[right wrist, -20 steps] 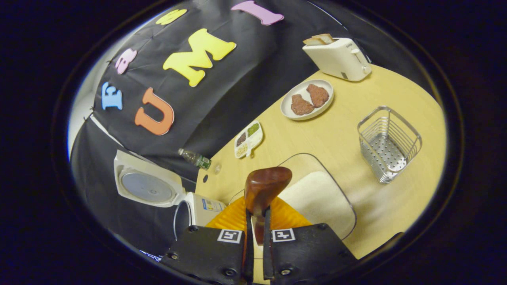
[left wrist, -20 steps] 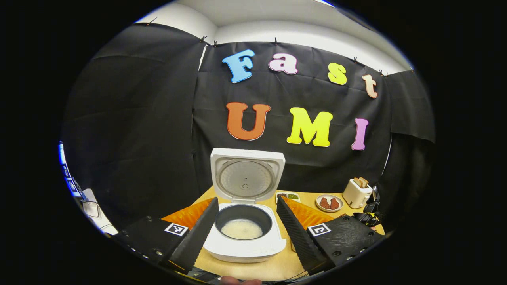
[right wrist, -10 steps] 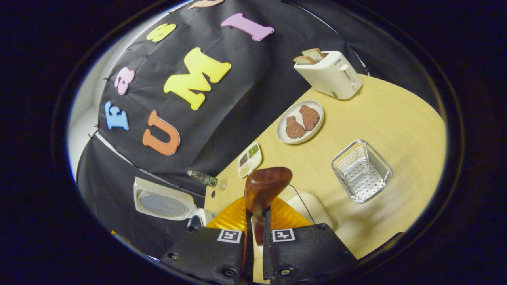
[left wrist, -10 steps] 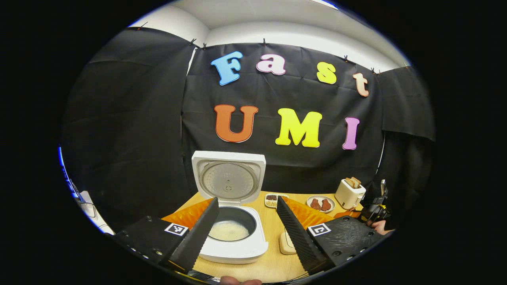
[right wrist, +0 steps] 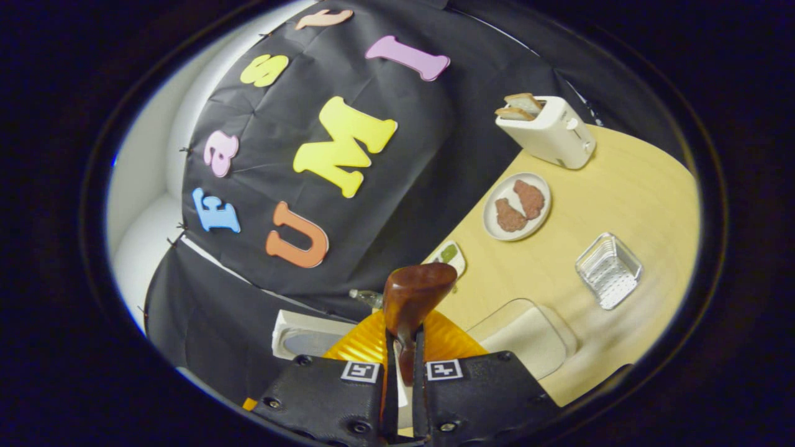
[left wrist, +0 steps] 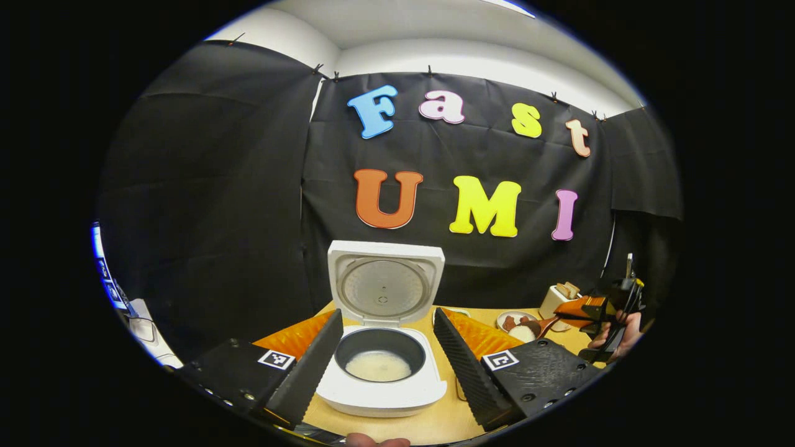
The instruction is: Close the left gripper, press the button to open the rice cooker; take a wooden spoon from the chopstick holder with the right hand, scoop a spoonful of rice and pour it into the rice cooker, then put the wooden spoon back into the chopstick holder.
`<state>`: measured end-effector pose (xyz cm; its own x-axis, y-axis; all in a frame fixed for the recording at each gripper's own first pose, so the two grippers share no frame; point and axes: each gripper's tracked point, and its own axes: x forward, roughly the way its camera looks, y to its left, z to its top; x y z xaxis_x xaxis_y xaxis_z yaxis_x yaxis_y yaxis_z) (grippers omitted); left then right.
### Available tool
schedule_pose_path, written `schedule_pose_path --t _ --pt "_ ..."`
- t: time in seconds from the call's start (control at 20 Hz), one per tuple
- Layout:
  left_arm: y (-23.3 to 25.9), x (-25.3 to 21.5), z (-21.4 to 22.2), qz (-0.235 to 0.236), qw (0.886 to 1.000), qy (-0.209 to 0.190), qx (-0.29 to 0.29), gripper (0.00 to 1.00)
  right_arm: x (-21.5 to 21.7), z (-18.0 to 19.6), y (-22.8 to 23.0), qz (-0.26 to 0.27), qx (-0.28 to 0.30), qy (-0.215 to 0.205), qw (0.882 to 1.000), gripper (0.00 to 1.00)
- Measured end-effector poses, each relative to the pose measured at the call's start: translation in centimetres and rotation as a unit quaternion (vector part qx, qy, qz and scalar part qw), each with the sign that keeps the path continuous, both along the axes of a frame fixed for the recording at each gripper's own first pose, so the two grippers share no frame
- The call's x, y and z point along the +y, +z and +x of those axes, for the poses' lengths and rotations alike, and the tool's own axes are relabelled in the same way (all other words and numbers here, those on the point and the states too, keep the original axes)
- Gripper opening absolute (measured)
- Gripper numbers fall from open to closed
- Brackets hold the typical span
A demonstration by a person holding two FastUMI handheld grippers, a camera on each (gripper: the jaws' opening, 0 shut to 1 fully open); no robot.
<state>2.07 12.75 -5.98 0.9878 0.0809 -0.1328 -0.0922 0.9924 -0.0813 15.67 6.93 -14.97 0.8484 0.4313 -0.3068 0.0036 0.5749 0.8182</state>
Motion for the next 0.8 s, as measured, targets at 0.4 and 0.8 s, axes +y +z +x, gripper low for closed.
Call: schedule_pose_path --t 0.4,0.8 --pt "-0.5 6.4 -3.3 0.004 1.000 0.014 0.001 0.94 17.3 1.1 0.4 -0.015 -0.017 0.109 0.994 0.14" --pt "-1.6 11.2 -6.6 -0.003 0.999 0.047 0.015 0.94 25.8 0.8 -6.7 -0.168 -0.005 0.167 0.972 0.14"
